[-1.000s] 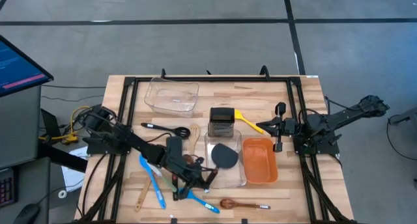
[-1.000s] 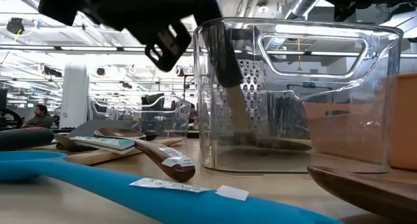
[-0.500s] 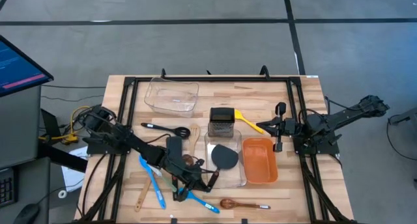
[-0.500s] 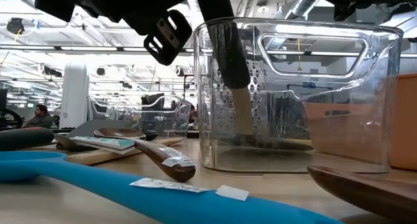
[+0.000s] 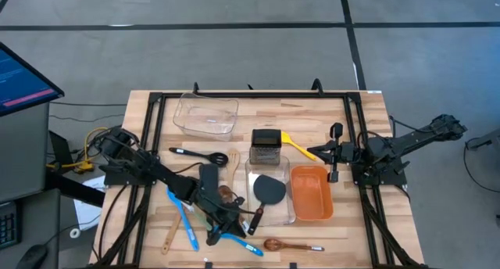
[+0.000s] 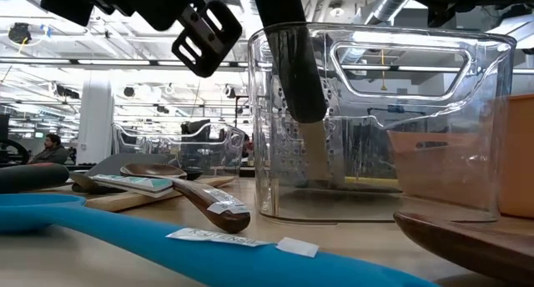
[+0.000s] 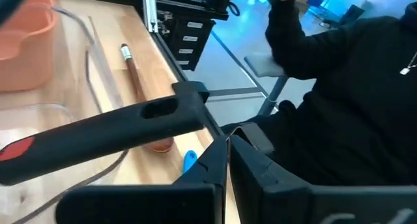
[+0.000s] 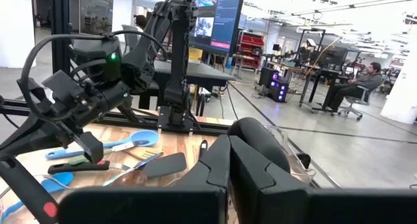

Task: Pick & Place Kitchen Items
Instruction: Put the yellow ladle into the top transparent bin

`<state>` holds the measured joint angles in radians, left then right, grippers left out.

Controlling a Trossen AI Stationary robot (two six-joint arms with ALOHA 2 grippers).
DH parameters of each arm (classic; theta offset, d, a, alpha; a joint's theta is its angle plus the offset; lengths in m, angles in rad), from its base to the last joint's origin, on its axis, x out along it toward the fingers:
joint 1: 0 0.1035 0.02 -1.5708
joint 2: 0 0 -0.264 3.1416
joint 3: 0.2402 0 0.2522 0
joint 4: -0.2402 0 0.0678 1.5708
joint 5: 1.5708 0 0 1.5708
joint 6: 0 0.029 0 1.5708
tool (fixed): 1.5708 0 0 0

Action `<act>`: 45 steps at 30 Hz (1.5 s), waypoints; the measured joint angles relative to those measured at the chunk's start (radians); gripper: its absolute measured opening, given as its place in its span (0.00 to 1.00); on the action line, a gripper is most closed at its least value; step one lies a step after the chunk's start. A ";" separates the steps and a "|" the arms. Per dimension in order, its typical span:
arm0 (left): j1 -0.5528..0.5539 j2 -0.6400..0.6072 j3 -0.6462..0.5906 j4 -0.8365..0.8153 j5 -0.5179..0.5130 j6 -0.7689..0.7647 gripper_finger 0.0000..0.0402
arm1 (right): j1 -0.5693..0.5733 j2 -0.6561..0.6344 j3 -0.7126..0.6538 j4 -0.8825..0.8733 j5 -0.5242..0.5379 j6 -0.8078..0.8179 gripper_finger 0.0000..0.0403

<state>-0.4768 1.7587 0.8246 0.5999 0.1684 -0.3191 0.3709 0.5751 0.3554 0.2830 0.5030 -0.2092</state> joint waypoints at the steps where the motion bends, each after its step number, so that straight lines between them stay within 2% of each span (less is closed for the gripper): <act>1: 0.001 -0.004 0.000 -0.006 -0.019 0.001 0.01 | 0.000 0.000 0.000 -0.004 0.000 0.000 0.00; 4: 0.001 -0.052 0.000 -0.102 -0.098 0.006 0.01 | 0.000 0.000 0.000 -0.013 0.000 0.000 0.00; 6: -0.003 -0.102 0.000 -0.227 -0.158 0.003 0.01 | 0.000 0.000 0.000 -0.014 0.000 0.000 0.00; 10: -0.022 -0.221 -0.001 -0.446 -0.350 0.018 0.01 | 0.000 0.000 0.000 -0.014 0.000 0.000 0.00; 14: -0.040 -0.327 -0.009 -0.517 -0.579 0.180 0.01 | 0.000 0.000 0.000 -0.013 0.000 0.000 0.00; 16: -0.039 -0.377 -0.024 -0.511 -0.633 0.278 0.01 | 0.000 0.000 0.000 -0.013 0.000 0.001 0.00; 18: -0.029 -0.431 -0.056 -0.509 -0.636 0.390 0.01 | 0.000 0.000 0.000 -0.013 0.000 0.012 0.00; 20: -0.006 -0.498 -0.101 -0.513 -0.630 0.439 0.01 | 0.000 0.000 0.000 -0.013 0.013 0.026 0.00; 23: 0.060 -0.622 -0.188 -0.497 -0.577 0.434 0.01 | 0.000 0.000 0.000 -0.013 0.047 0.049 0.00; 29: 0.219 -0.859 -0.366 -0.432 -0.395 0.425 0.01 | 0.000 0.000 0.000 -0.013 0.074 0.053 0.00; 34: 0.301 -1.016 -0.443 -0.425 -0.376 0.435 0.01 | 0.000 0.000 0.000 -0.013 0.074 0.061 0.00; 39: 0.339 -1.108 -0.471 -0.419 -0.372 0.442 0.01 | -0.006 0.000 0.000 -0.013 0.074 0.045 0.00; 45: 0.340 -1.124 -0.498 -0.415 -0.371 0.443 0.01 | -0.060 0.007 0.000 -0.012 0.074 0.045 0.00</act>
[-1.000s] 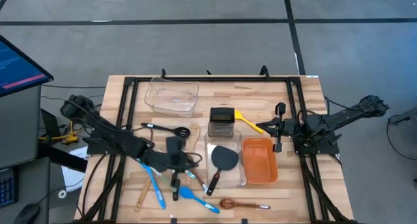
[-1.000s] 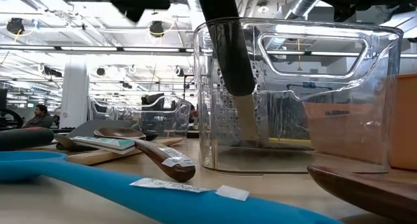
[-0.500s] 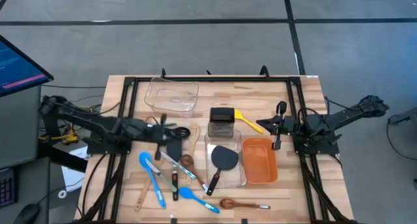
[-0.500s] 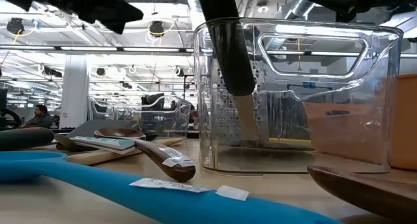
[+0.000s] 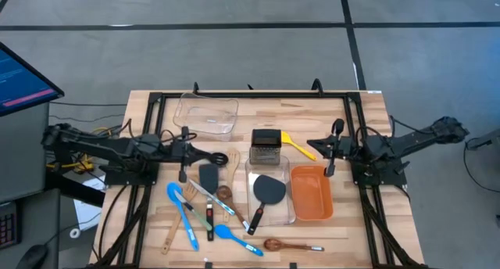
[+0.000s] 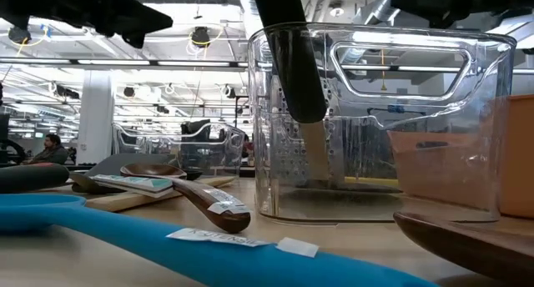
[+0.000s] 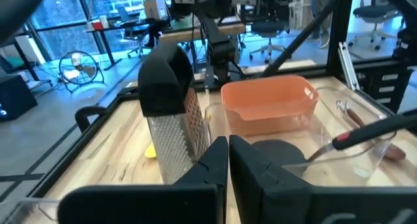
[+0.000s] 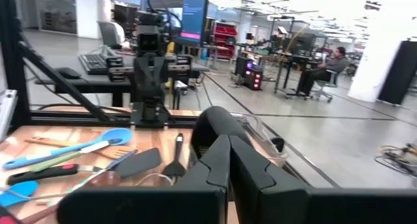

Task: Pick & Place Kitchen Items
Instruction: Put the yellow ladle into the top transparent bin

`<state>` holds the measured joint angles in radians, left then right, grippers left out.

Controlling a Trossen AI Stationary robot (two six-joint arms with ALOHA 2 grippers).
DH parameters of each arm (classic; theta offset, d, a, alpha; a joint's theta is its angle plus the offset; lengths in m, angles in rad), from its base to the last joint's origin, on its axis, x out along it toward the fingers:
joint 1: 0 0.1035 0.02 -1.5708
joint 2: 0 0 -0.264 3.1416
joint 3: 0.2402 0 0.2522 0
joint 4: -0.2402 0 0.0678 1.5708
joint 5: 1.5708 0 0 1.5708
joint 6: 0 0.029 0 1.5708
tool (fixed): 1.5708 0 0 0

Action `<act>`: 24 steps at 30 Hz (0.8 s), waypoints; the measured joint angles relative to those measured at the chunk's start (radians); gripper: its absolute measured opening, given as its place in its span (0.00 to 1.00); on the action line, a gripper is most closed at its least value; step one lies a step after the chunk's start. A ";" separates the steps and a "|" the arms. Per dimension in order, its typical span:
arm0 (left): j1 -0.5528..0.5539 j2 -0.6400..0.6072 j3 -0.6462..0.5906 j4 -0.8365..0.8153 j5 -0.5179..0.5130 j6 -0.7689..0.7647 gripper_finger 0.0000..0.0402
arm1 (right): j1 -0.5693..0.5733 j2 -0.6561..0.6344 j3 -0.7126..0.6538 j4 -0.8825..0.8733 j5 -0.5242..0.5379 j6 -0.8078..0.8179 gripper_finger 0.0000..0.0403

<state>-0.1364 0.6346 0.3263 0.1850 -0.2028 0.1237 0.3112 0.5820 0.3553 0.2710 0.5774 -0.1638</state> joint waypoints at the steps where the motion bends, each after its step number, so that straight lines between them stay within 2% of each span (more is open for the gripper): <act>1: 0.000 0.003 -0.002 0.000 0.000 0.001 0.01 | -0.012 0.004 0.000 0.000 0.000 0.000 0.00; 8: 0.006 0.008 -0.008 0.011 -0.006 0.003 0.01 | -0.080 0.043 0.000 -0.008 0.000 0.000 0.00; 17: 0.069 0.004 -0.008 0.056 -0.006 0.040 0.01 | -0.162 0.099 0.000 0.006 0.000 0.009 0.00; 24: 0.143 0.004 -0.008 0.105 -0.007 0.149 0.01 | -0.210 0.098 0.000 0.009 0.000 0.112 0.00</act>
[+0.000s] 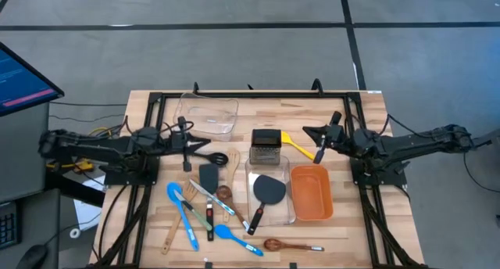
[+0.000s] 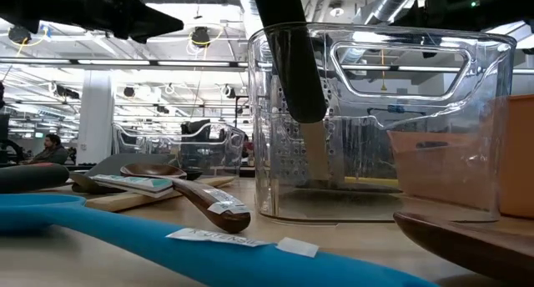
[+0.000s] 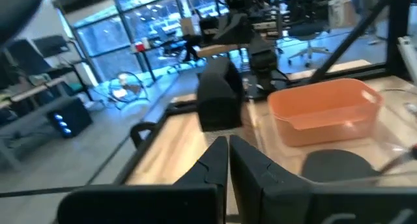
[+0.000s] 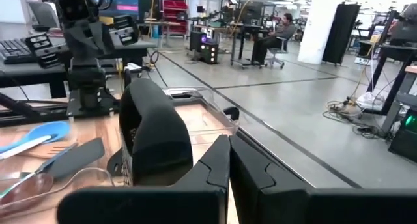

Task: Pick & Place Kitchen Items
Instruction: Put the yellow ladle into the top transparent bin

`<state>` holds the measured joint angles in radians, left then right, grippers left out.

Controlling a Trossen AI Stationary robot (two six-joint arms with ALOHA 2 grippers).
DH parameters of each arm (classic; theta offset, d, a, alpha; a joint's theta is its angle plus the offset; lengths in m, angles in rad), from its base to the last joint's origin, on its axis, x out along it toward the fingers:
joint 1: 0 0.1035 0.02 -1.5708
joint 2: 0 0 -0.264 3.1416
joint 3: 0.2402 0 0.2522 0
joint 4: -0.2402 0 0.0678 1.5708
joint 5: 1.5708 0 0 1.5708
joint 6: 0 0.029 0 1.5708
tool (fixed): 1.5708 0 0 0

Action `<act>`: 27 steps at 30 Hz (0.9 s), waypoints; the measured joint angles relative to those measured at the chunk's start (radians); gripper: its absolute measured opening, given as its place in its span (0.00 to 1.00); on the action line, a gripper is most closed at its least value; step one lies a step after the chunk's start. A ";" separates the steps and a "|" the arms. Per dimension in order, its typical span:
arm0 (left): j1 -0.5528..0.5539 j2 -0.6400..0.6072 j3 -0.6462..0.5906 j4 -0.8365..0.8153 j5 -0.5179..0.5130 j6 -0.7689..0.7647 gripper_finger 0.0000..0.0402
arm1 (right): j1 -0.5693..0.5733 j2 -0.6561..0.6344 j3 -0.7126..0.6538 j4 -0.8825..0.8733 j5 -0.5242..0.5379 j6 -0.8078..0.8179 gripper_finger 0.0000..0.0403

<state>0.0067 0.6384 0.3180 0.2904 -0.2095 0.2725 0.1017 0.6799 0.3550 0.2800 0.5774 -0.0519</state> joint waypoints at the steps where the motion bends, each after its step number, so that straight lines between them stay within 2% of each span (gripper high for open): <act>1: 0.011 0.000 0.000 0.012 0.000 0.010 0.01 | 0.000 0.001 0.000 -0.001 0.000 -0.006 0.00; 9: 0.099 -0.001 0.000 0.155 0.000 0.037 0.01 | 0.000 -0.018 0.001 0.053 0.000 -0.038 0.00; 16: 0.153 0.011 0.000 0.152 0.001 0.035 0.01 | 0.000 -0.021 0.001 0.050 0.000 -0.106 0.00; 27: 0.156 0.021 0.000 0.158 0.001 0.034 0.01 | -0.014 -0.021 0.001 0.050 0.000 -0.116 0.00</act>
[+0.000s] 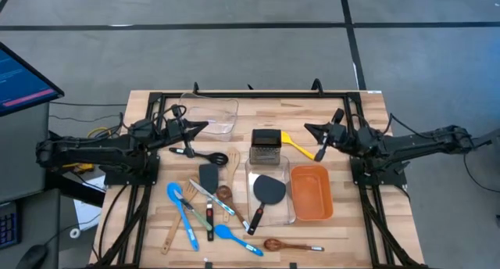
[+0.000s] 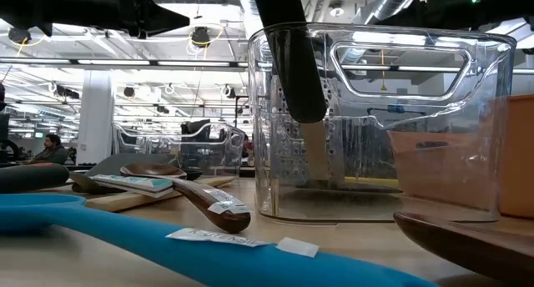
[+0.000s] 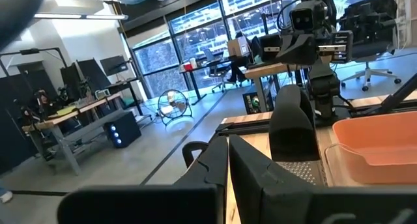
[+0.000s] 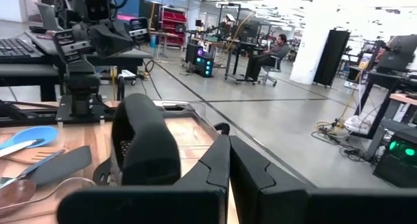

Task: Pick & Place Kitchen Items
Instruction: Put the yellow ladle into the top transparent bin

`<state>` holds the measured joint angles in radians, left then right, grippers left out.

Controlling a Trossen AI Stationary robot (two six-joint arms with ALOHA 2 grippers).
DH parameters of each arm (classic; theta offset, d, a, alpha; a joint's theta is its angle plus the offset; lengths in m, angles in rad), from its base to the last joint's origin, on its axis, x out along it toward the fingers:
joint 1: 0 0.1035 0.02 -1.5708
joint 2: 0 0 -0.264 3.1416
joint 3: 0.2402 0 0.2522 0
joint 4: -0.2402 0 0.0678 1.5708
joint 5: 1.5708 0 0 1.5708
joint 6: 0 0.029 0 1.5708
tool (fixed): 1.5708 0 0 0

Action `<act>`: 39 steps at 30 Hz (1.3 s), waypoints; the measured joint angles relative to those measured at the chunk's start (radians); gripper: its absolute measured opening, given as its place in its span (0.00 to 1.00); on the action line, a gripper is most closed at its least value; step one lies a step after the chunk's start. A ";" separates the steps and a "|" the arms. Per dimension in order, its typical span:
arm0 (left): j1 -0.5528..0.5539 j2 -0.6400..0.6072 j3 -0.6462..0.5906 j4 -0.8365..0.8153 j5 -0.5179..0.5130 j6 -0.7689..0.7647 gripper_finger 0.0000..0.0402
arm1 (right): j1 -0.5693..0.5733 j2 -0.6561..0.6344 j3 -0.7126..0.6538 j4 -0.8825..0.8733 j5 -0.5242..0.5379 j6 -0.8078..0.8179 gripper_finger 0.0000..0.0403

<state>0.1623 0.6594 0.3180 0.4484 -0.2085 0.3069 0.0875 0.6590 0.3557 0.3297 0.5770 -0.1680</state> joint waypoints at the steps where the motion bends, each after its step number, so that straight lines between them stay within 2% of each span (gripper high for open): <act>1: 0.000 0.000 0.000 0.003 0.000 0.000 0.01 | -0.006 0.000 0.000 -0.002 0.000 0.000 0.00; 10: 0.000 0.000 0.000 0.002 0.000 0.000 0.01 | -0.051 0.002 0.000 -0.014 0.000 0.001 0.00; 21: 0.000 0.000 0.000 0.004 0.000 0.000 0.01 | -0.052 0.003 0.000 -0.033 0.000 0.001 0.00; 30: 0.000 0.000 0.000 0.005 0.000 0.000 0.01 | -0.084 0.002 0.004 0.023 -0.001 -0.002 0.00; 34: 0.000 0.000 0.000 0.005 0.000 0.000 0.01 | -0.115 0.002 0.060 -0.007 -0.004 -0.022 0.00; 39: 0.000 0.000 0.000 0.005 0.000 0.000 0.01 | -0.160 0.004 0.186 -0.165 -0.044 -0.023 0.00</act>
<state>0.1623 0.6594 0.3180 0.4534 -0.2085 0.3069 -0.0721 0.6630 0.5414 0.1646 0.5332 -0.1909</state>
